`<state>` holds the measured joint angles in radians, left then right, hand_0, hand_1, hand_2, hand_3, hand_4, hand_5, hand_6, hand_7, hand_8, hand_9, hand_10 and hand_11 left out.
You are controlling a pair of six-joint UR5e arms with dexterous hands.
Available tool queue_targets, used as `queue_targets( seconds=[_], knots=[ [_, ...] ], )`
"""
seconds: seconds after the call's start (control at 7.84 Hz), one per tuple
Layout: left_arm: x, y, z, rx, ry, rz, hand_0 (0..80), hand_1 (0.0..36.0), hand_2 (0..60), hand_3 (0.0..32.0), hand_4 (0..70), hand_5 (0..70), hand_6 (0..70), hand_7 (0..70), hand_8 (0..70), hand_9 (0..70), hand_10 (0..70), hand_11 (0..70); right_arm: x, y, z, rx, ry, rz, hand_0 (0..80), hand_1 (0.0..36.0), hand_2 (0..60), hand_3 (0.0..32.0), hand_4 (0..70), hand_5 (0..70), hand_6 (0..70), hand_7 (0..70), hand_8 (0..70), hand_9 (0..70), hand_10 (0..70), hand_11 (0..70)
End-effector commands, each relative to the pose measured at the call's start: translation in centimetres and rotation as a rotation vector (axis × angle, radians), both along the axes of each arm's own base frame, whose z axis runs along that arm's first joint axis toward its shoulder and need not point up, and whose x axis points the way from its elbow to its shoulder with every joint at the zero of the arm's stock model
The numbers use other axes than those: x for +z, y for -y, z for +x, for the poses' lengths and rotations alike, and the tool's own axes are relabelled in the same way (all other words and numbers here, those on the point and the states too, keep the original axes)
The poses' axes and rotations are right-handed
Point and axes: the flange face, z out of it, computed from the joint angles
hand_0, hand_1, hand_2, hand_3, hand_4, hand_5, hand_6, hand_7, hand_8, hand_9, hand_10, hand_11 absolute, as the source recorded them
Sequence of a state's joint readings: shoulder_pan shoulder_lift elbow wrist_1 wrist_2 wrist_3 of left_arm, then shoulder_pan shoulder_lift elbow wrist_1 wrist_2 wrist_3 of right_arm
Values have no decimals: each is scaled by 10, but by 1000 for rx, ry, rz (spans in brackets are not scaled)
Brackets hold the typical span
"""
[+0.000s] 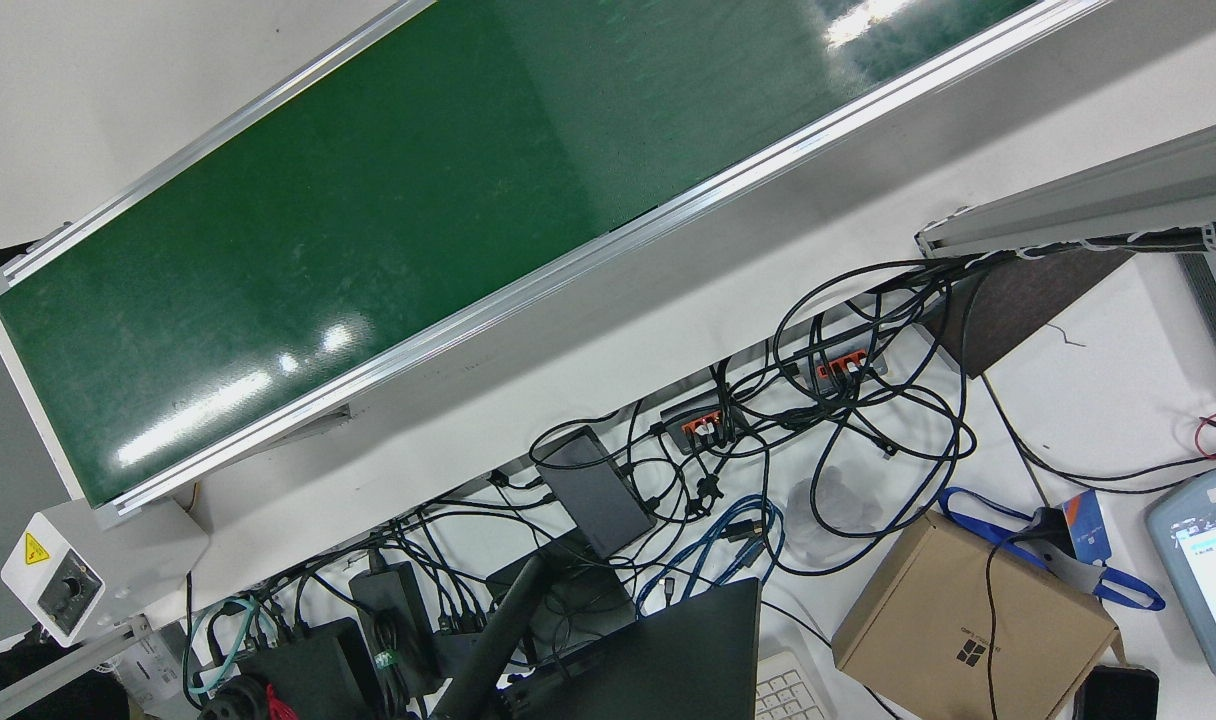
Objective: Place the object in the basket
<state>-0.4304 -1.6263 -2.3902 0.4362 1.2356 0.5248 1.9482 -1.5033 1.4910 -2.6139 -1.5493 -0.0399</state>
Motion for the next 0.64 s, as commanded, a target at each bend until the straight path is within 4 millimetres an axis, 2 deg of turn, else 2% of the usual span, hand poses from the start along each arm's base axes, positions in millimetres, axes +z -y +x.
queue_targets(
  seconds=[0.0,0.51],
  knots=[
    [-9,-2,-31,-33,-5,0,458,22,0,0,120,328,38,25,60,58,112,167,0,0,0,0,0,0,0,0,0,0,0,0,0,0,0,0,0,0],
    [-11,-2,-32,-33,-9,1,458,20,0,0,124,340,38,23,58,56,110,164,0,0,0,0,0,0,0,0,0,0,0,0,0,0,0,0,0,0]
  ],
)
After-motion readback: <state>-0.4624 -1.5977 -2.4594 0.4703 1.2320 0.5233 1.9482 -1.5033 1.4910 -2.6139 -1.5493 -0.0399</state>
